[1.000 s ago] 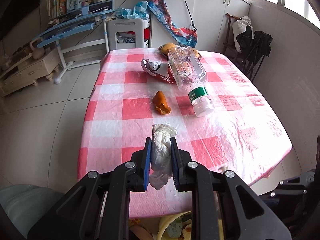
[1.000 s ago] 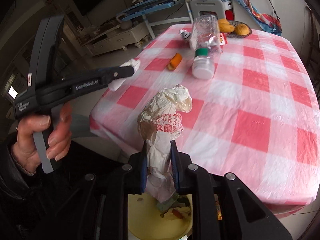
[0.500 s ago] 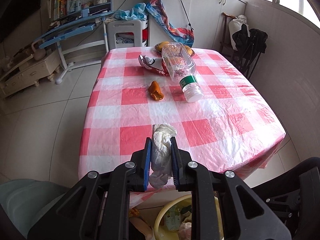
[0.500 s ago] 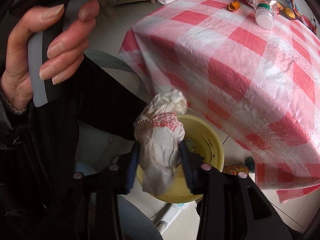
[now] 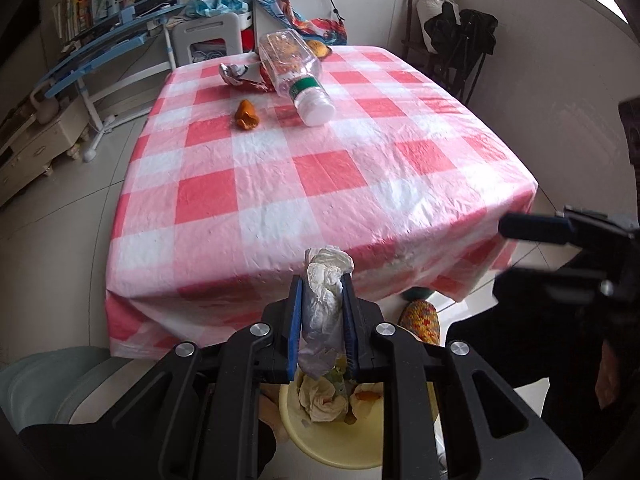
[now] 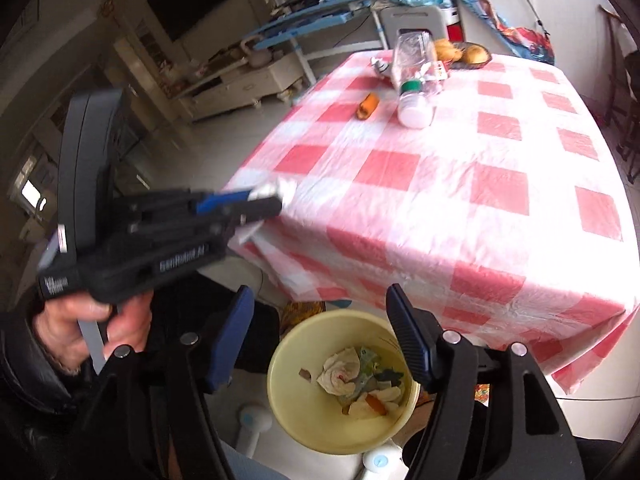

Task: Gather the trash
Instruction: 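Lower both tools over the yellow basin and open them to drop the bag and tissue, then grasp an orange peel with the left tool while the right tool grasps the clear plastic bottle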

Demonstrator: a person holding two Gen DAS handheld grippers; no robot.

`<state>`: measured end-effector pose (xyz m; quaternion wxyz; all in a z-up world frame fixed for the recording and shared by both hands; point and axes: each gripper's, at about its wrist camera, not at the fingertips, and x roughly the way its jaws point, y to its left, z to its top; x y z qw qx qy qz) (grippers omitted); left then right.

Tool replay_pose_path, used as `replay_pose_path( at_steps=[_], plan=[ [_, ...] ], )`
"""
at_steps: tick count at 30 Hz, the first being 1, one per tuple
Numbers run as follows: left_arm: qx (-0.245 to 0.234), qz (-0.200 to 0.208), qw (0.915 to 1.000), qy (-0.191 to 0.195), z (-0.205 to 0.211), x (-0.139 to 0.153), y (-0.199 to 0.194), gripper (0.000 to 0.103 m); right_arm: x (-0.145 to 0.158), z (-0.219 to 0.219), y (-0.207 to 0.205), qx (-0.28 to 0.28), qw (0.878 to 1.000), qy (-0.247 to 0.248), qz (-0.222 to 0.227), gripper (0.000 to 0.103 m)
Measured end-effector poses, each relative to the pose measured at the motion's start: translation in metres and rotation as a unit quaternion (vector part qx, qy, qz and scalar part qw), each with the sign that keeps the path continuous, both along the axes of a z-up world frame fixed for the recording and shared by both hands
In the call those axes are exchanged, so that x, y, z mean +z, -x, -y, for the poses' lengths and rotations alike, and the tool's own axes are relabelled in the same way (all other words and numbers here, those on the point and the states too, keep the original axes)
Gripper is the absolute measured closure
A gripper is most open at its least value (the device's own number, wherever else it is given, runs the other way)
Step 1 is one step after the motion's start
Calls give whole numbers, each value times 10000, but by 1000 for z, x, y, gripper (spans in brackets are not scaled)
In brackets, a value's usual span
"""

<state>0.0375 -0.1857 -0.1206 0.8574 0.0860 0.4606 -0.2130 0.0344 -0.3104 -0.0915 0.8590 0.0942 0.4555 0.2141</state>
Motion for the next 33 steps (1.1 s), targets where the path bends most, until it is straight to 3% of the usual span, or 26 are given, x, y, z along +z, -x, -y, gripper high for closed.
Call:
replay_pose_path(
  at_steps=[10, 13, 15, 18, 22, 27, 33],
  plan=[
    [-832, -676, 9936, -365, 24, -27, 32, 84, 20, 19, -15, -489, 9978, -346, 290, 26],
    [-1138, -887, 9876, -612, 32, -36, 39, 75, 24, 24, -20, -563, 9973, -344, 325, 24],
    [-1299, -901, 9844, -770, 35, -38, 44, 66, 26, 27, -25, -622, 9970, -299, 354, 22],
    [-1417, -833, 9826, -869, 35, -35, 47, 61, 29, 31, -36, -711, 9965, -236, 378, 20],
    [-1068, -576, 9897, -764, 22, -21, 32, 59, 31, 33, -55, -786, 9959, -116, 426, 18],
    [-219, -167, 9986, -454, -5, 1, -1, 58, 30, 25, -84, -793, 9959, 9, 443, 17],
    [1000, 182, 9948, -8, -42, 23, -57, 49, 29, 10, -129, -860, 9946, 219, 535, 14]
  ],
)
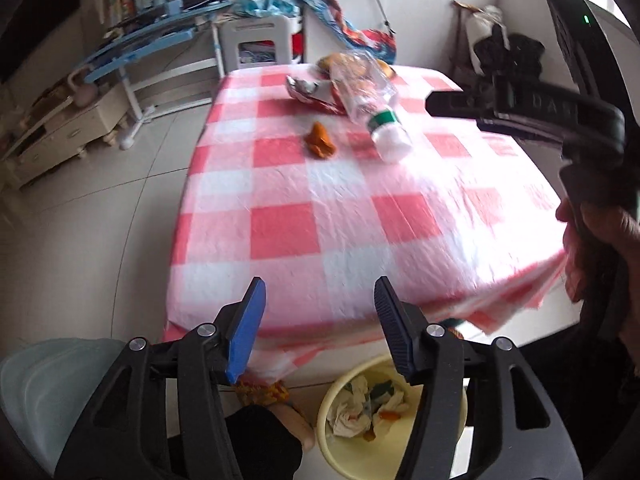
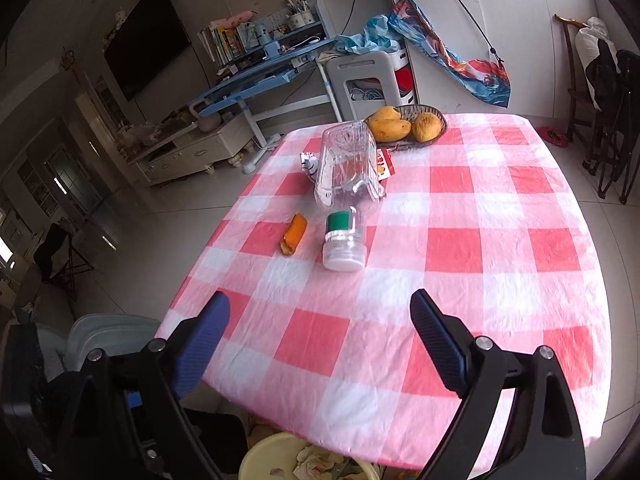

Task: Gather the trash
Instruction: 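Grasp an orange peel with the left tool while the right tool grasps the clear plastic bottle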

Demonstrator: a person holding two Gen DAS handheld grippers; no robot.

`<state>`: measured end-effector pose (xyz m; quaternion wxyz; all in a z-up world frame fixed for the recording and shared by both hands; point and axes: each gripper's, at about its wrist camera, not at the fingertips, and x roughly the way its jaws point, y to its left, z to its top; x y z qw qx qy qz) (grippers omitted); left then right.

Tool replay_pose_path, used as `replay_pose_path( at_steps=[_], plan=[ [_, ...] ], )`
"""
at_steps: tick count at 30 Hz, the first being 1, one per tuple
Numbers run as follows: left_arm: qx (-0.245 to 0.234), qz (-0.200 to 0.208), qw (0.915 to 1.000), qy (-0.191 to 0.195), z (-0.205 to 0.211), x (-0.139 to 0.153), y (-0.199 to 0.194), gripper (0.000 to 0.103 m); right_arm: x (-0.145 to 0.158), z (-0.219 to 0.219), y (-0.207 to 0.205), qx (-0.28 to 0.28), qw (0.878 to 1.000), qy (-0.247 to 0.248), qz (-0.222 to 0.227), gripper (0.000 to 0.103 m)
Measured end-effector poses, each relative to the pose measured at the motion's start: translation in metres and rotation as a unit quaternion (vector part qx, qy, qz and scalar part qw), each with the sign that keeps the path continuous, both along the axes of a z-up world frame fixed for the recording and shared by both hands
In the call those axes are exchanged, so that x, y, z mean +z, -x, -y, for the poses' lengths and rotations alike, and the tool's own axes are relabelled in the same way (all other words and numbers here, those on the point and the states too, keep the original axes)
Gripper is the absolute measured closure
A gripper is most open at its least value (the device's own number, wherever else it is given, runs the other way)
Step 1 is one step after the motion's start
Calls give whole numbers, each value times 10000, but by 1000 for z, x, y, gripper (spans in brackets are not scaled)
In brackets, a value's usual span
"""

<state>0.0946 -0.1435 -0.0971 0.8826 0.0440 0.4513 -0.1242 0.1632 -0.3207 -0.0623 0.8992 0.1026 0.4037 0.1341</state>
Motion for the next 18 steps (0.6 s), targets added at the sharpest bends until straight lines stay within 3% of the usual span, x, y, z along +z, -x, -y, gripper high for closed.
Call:
replay_pose_path(
  at_steps=[6, 13, 16, 17, 18],
  plan=[
    [594, 91, 9979, 229, -19, 7, -55, 49, -9, -18, -61, -196, 9995, 233, -48, 14],
    [506, -3, 9984, 239, 0, -4, -107, 49, -33, -38, -119, -351, 9962, 750, -269, 14],
    [461, -71, 9986, 237, 10, -11, -129, 49, -39, -35, -131, -376, 9960, 752, -311, 14],
    [458, -89, 9987, 226, 13, -14, -136, 49, -40, -32, -134, -372, 9965, 682, -308, 15],
    [453, -112, 9986, 234, 16, -17, -143, 49, -41, -28, -135, -334, 9973, 573, -320, 27]
  ],
)
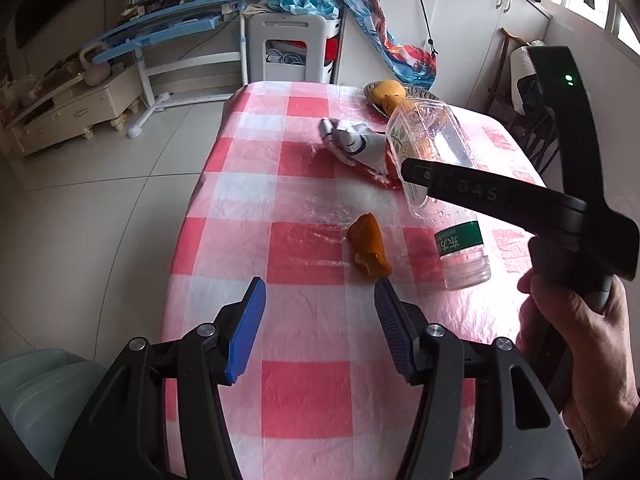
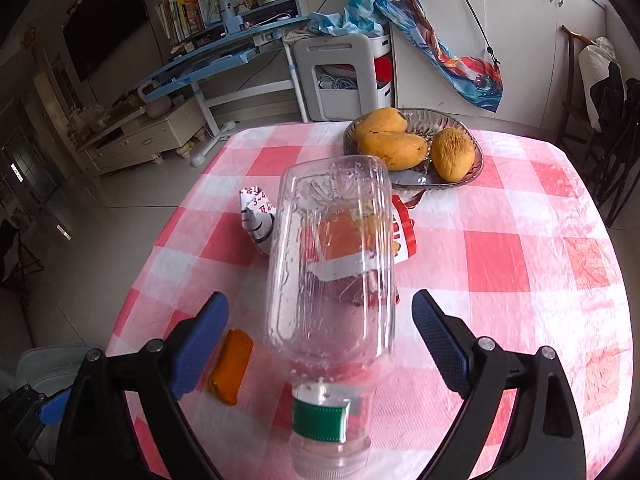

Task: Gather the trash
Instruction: 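Grasp an orange peel with the left tool while the right tool grasps the clear plastic bottle, then carry the peel and bottle over the basin and open both tools to drop them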

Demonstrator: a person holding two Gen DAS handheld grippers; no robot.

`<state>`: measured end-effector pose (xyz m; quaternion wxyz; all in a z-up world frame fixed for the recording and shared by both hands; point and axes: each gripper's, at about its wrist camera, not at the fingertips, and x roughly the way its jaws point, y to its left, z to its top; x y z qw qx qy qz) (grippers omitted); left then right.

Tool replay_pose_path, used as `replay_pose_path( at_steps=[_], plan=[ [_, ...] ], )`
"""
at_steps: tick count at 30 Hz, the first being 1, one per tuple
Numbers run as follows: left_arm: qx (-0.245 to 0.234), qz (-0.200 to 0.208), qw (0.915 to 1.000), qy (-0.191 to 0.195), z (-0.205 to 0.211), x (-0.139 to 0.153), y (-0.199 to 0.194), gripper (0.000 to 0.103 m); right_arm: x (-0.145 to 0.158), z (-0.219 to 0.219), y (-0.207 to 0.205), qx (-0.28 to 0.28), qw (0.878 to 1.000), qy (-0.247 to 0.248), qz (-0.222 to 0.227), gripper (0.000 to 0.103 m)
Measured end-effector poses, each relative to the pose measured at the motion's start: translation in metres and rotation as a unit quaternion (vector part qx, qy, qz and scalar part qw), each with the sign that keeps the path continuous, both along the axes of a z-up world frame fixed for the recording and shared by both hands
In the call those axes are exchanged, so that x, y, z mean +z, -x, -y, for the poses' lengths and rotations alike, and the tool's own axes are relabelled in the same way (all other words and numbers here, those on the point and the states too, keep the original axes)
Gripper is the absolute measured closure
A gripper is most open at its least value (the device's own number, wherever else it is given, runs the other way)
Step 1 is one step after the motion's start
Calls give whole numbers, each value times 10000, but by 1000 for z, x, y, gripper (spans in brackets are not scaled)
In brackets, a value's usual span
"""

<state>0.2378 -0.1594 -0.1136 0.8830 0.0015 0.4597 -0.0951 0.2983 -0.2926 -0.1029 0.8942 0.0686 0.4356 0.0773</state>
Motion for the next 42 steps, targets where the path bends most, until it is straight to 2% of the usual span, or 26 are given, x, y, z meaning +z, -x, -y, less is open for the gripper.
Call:
replay_pose_path(
  at_steps=[2, 6, 10, 14, 16, 17, 22, 27, 32, 36, 42],
  plan=[
    [-5, -64, 10000, 29, 6, -6, -14, 49, -2, 8, -2, 45, 9998, -203, -47, 42],
    [-43, -176, 9998, -28, 20, -22, -37, 49, -3, 34, 6, -44, 9959, -899, -41, 42],
    [-76, -230, 9997, -51, 32, -33, -56, 49, 1, 72, 24, -264, 9842, -1753, -12, 47],
    [-136, -176, 9996, -197, 45, -40, -65, 50, 10, 98, 47, -423, 9758, -2144, 48, 47],
    [-261, -139, 9994, -163, 48, -39, -65, 69, 13, 106, 56, -456, 9725, -2284, 58, 47],
    [-353, -177, 9992, -93, 49, -39, -64, 85, 15, 108, 60, -461, 9709, -2351, 71, 47],
    [-504, -144, 9985, 186, 43, -30, -50, 89, 23, 106, 85, -324, 9648, -2608, 119, 48],
    [-561, 52, 9976, 408, 27, -7, -19, 89, 31, 85, 120, -22, 9609, -2767, 96, 48],
    [-563, 203, 9967, 551, 10, 12, 17, 89, 29, 49, 167, 434, 9645, -2602, -78, 48],
    [-561, 275, 9963, 583, -1, 20, 45, 89, 15, 20, 206, 749, 9672, -2399, -384, 48],
    [-689, 381, 9959, 436, -7, 25, 85, 89, -21, -14, 253, 1022, 9685, -2019, -1035, 47]
  ],
)
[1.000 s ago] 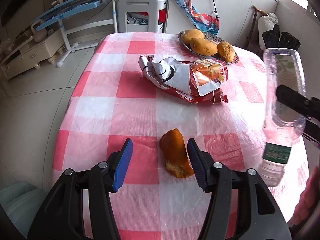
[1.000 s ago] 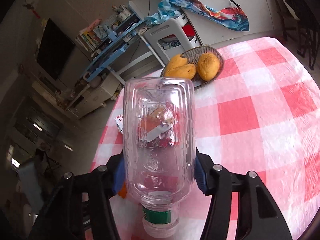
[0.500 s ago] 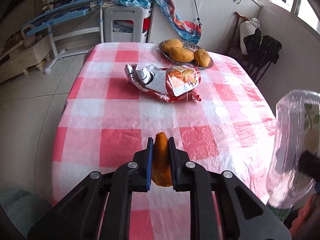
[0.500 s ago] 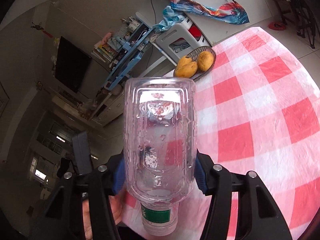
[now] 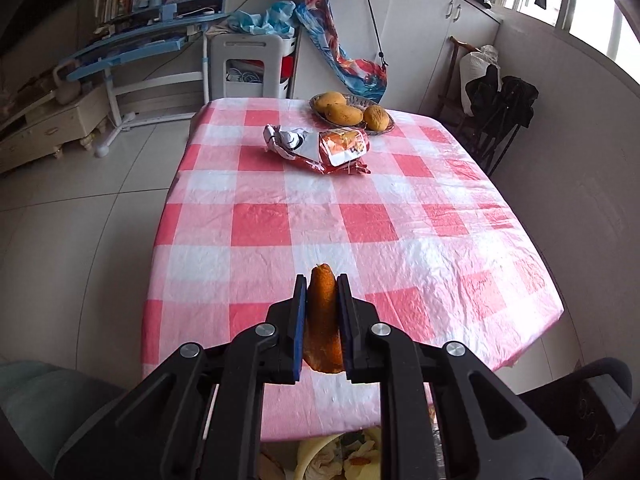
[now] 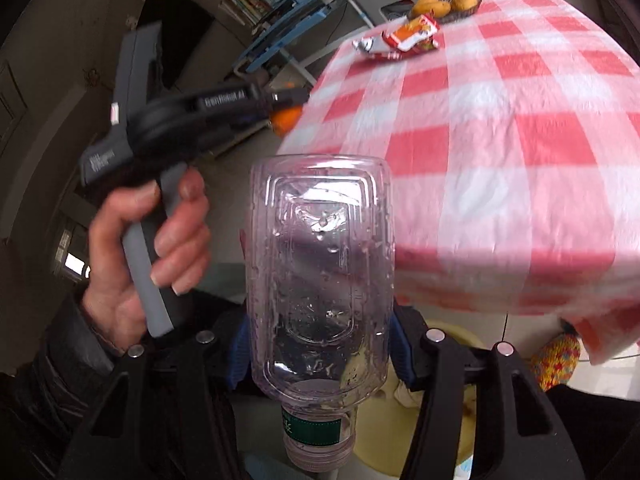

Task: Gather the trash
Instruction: 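Carry the peel and bottle over the basin and open both tools to drop them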

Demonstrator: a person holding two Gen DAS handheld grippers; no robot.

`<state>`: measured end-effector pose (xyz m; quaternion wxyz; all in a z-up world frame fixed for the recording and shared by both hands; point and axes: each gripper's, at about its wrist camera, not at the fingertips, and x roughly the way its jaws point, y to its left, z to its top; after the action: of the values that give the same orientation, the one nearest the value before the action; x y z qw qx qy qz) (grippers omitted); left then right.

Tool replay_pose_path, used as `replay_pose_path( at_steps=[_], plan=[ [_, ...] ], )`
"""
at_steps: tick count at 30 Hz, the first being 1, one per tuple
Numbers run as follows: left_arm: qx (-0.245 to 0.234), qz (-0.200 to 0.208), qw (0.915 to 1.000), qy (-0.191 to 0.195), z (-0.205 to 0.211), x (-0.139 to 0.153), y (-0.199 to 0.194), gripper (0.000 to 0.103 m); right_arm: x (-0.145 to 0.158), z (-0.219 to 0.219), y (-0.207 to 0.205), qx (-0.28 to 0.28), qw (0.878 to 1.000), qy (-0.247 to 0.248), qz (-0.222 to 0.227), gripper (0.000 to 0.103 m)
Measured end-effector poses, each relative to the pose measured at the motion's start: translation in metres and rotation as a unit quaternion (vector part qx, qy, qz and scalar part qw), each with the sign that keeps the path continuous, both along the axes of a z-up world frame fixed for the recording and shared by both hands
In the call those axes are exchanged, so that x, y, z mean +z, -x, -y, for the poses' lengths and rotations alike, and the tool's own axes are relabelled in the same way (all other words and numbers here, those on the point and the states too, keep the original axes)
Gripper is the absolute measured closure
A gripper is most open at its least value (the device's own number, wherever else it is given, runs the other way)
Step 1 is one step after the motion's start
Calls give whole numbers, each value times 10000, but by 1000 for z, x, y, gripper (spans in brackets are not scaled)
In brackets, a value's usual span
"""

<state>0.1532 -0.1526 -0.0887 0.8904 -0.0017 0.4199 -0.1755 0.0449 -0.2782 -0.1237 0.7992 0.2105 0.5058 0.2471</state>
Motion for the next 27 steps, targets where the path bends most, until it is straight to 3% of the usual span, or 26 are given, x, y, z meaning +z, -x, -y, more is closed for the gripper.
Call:
replay_pose_path(
  at_steps=[4, 7, 14, 20, 23, 25, 27],
  plan=[
    [-78, 38, 9999, -77, -2, 2, 25, 89, -20, -12, 15, 125, 9988, 268, -384, 46],
    [-129, 42, 9998, -117, -3, 1, 40, 89, -22, -10, 18, 71, 9984, 362, -435, 36],
    [-371, -81, 9990, -237, 3, -5, 70, 89, -6, 6, 29, -305, 9993, 217, -55, 31],
    [-902, -415, 9939, -488, 25, -27, 106, 89, 17, 30, 36, -837, 9953, 2, 478, 25],
    [-1451, -803, 9830, -793, 43, -48, 129, 89, 35, 44, 20, -1042, 9917, -2, 747, 23],
    [-2025, -1111, 9651, -1235, 59, -67, 148, 89, 51, 51, 4, -1124, 9888, 95, 972, 21],
    [-2442, -996, 9463, -1871, 75, -79, 168, 86, 65, 52, -19, -1106, 9868, 288, 1144, 18]
  ],
)
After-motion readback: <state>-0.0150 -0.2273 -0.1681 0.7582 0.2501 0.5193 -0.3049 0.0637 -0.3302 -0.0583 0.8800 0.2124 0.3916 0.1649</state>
